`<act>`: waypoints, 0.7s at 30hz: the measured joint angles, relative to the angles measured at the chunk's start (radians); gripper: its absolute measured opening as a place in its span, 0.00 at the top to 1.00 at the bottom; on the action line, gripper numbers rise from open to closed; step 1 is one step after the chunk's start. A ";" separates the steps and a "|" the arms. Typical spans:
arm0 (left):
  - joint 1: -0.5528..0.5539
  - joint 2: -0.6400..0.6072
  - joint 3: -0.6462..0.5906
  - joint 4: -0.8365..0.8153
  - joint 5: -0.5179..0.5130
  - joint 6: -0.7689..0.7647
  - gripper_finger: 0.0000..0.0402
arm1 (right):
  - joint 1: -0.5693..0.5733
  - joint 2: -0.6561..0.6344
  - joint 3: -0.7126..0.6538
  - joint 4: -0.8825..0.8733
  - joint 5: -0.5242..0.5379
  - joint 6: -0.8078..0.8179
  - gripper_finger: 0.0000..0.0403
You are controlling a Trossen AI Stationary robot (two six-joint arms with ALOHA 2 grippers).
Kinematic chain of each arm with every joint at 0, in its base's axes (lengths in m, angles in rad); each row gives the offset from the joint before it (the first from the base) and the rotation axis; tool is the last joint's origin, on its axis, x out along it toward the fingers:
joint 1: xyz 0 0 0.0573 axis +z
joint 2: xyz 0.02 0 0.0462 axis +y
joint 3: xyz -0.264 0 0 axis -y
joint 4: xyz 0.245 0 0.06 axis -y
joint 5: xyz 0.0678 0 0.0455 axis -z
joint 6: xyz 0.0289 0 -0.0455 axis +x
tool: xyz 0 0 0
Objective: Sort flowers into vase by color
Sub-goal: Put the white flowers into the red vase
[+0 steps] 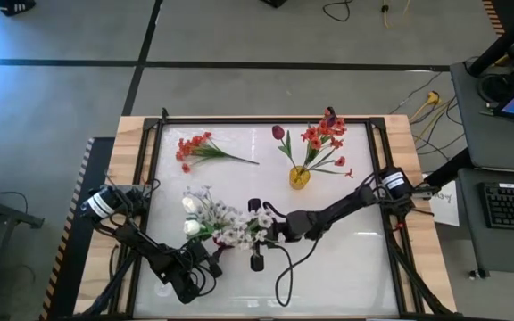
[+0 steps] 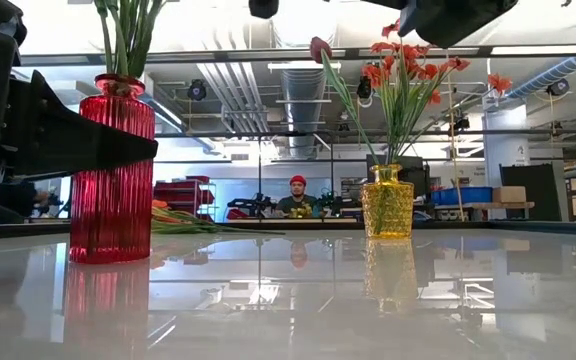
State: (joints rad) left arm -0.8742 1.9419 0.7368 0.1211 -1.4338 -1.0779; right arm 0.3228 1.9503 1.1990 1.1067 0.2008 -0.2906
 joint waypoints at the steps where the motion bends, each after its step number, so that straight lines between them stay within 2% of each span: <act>1: 0.000 0.000 0.000 0.000 0.000 0.000 0.50 | -0.001 0.000 0.001 -0.004 0.000 0.010 0.96; 15: 0.000 0.000 0.000 0.000 0.004 0.011 0.50 | -0.012 0.002 0.003 -0.002 0.000 0.059 0.96; 21: 0.000 0.000 -0.001 0.002 0.007 0.016 0.50 | -0.019 0.064 0.042 0.022 0.002 0.060 0.96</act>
State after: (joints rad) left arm -0.8742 1.9423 0.7356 0.1230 -1.4267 -1.0615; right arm 0.3035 2.0146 1.2412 1.1292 0.2028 -0.2309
